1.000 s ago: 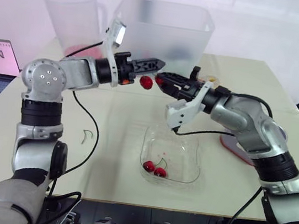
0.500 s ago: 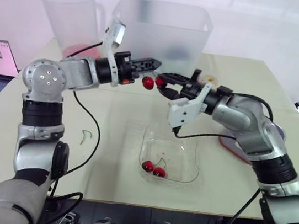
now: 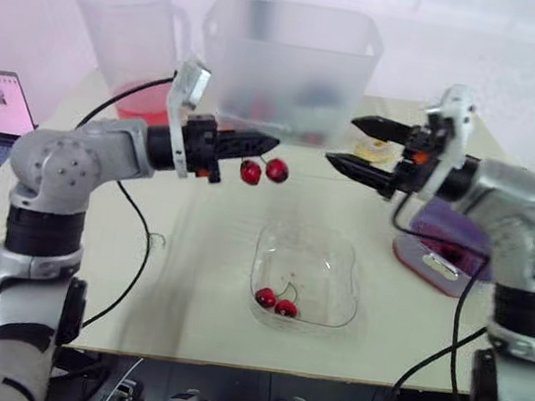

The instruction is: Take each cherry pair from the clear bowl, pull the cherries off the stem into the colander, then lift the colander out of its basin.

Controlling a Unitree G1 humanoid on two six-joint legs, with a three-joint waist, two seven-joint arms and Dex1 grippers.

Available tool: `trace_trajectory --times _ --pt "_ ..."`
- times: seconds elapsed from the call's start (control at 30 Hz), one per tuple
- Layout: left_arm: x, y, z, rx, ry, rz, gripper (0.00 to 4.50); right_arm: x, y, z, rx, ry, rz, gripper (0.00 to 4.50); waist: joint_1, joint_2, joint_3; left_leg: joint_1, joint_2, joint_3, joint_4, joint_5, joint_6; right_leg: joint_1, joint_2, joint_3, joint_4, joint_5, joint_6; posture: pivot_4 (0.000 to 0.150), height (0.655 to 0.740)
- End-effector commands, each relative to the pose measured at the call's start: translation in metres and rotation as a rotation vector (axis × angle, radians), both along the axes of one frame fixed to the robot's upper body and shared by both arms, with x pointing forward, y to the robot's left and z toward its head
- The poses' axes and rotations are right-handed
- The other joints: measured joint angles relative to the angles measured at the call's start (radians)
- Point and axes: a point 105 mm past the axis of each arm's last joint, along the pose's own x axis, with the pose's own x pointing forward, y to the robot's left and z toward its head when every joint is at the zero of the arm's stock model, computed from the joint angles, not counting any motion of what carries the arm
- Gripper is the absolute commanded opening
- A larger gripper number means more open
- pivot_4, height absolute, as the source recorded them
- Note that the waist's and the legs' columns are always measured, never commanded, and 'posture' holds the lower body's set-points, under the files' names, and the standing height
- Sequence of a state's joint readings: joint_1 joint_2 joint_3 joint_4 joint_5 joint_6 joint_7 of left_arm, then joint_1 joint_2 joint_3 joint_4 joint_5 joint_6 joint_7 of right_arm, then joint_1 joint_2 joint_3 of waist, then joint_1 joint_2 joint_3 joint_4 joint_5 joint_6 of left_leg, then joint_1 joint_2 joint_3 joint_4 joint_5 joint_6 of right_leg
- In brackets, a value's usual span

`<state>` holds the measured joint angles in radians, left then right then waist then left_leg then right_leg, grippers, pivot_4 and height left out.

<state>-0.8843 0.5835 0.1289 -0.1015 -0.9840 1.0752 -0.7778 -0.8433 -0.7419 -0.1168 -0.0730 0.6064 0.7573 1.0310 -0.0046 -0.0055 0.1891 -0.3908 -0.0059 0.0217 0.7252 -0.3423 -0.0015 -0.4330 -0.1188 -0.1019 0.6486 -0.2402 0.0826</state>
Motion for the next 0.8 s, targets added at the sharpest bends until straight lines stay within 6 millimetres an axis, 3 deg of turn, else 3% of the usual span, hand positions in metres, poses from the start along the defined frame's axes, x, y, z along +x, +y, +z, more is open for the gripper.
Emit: trace_trajectory --times 0.03,0.23,0.5,0.6,0.8 --pt "-0.018 -0.007 0.007 0.018 -0.086 -0.094 0.0 -0.02 0.022 -0.008 -0.049 0.062 0.173 4.47 -0.003 0.0 0.0 0.0 0.0 0.0 0.0 0.0 0.0 0.0 0.0 0.0 0.0 0.0 0.0 0.15 0.6886" --pt "-0.023 -0.008 0.0 0.037 -0.084 -0.135 0.0 -0.031 0.062 -0.015 -0.093 0.037 0.297 4.47 -0.006 0.0 0.0 0.0 0.0 0.0 -0.001 0.0 0.0 -0.001 0.0 0.001 0.001 0.0 0.0 0.15 0.6886" --pt "-0.023 -0.009 0.0 0.045 -0.082 -0.128 0.0 -0.034 0.077 -0.015 -0.09 0.033 0.34 4.47 0.009 0.0 0.0 0.0 0.0 0.0 0.001 0.0 0.0 -0.001 0.0 0.0 0.001 0.0 0.0 0.15 0.6886" --pt "-0.023 -0.009 0.0 0.045 -0.081 -0.128 0.0 -0.033 0.078 -0.02 -0.102 0.042 0.34 3.17 0.01 0.0 0.0 0.0 0.0 0.0 0.001 0.0 0.0 -0.001 0.0 0.0 0.001 0.0 0.0 0.15 0.6886" --pt "-0.024 -0.01 -0.001 0.048 -0.078 -0.135 0.0 -0.037 0.08 -0.026 -0.139 0.047 0.345 3.17 0.012 0.0 0.0 0.0 0.0 0.0 0.001 0.0 0.0 -0.001 0.0 0.0 0.001 0.0 0.0 0.15 0.6886"
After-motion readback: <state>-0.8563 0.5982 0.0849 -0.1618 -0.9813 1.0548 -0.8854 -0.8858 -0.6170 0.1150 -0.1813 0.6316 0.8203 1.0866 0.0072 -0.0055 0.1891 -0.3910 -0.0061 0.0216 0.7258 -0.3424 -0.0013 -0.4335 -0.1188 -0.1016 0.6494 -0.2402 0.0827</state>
